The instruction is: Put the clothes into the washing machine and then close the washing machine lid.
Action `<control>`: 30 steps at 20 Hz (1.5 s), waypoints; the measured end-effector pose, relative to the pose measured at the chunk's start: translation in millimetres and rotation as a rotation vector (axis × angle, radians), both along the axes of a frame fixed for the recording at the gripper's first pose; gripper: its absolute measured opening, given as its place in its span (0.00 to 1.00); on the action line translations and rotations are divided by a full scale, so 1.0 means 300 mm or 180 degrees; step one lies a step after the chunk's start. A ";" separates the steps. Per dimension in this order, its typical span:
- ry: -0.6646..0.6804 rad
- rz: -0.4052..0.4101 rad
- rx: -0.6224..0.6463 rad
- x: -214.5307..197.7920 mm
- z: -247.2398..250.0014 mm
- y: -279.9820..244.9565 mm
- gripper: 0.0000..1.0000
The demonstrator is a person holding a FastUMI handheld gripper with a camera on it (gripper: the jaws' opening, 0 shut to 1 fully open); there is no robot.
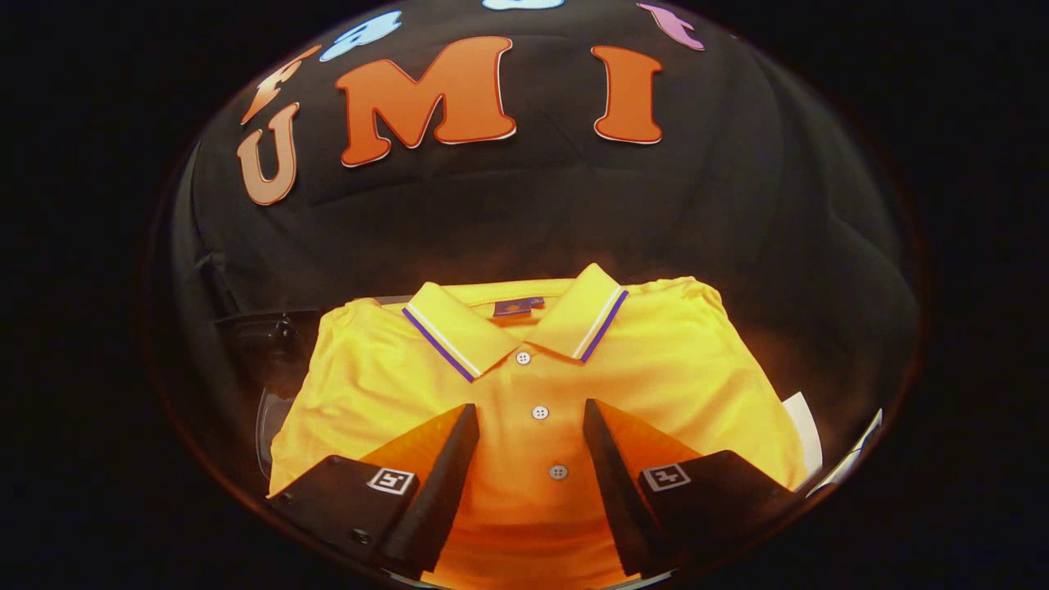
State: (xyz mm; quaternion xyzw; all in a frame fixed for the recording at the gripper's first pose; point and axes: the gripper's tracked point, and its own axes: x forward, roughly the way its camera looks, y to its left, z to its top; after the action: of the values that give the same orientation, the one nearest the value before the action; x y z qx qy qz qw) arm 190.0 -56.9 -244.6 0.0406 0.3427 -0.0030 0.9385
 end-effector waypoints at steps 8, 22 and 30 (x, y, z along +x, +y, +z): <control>0.0056 0.0155 -0.0038 0.004 0.000 0.014 0.23; -0.0489 0.0121 0.0493 -0.015 0.113 0.022 0.09; -0.0929 0.0382 0.0912 -0.073 0.412 0.180 0.09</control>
State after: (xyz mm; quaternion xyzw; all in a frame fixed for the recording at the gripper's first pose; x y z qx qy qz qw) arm 168.2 -3.0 -121.2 0.1532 0.2019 0.1076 0.9613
